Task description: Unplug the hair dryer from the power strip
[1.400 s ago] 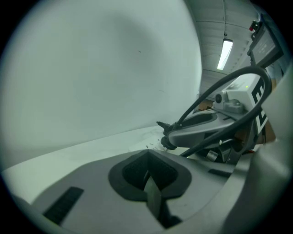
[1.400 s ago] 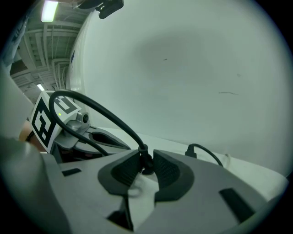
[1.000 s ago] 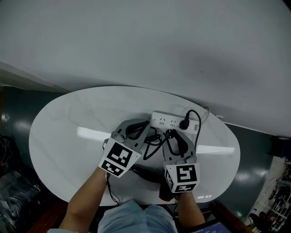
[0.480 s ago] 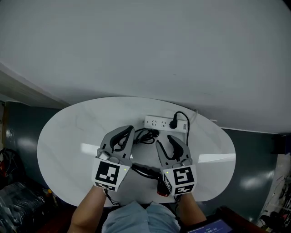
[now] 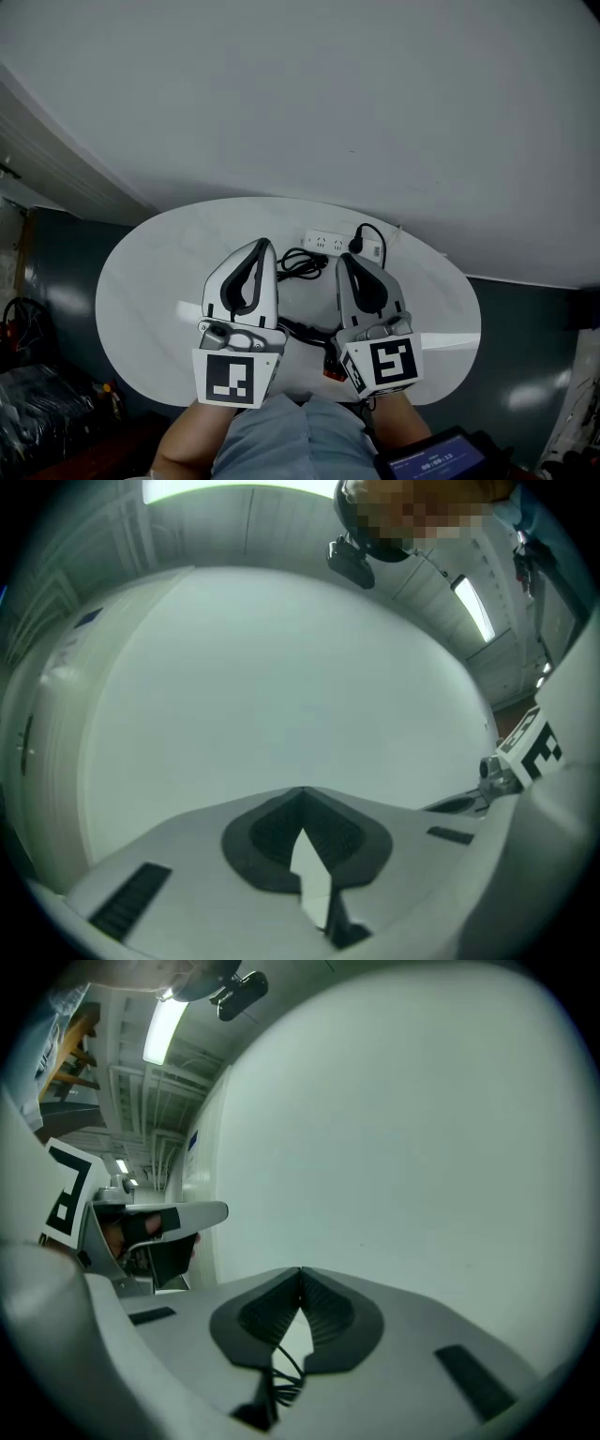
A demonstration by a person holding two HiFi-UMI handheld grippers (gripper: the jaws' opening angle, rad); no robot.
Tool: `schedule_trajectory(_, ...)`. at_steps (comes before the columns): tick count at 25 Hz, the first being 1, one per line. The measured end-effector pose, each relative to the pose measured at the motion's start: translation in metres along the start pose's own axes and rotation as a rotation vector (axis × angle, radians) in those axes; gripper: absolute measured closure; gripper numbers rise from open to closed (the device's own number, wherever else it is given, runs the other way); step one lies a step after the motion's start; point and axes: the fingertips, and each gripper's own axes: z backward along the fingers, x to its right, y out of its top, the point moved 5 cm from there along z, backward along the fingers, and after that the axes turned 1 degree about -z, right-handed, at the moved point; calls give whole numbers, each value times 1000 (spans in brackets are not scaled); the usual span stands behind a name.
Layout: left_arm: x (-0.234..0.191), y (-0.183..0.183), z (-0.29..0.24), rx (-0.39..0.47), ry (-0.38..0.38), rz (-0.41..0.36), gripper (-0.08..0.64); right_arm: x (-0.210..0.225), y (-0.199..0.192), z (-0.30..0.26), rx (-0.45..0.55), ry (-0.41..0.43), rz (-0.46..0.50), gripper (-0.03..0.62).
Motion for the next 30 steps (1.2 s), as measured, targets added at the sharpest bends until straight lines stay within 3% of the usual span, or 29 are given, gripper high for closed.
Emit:
schedule_trajectory(8,9,19,11,39,44,-15,561,-15,22,5,48,25,66,591)
schedule_trajectory(30,15,19,9,29,27,-15,561,-18,33,9,99,41,84,592)
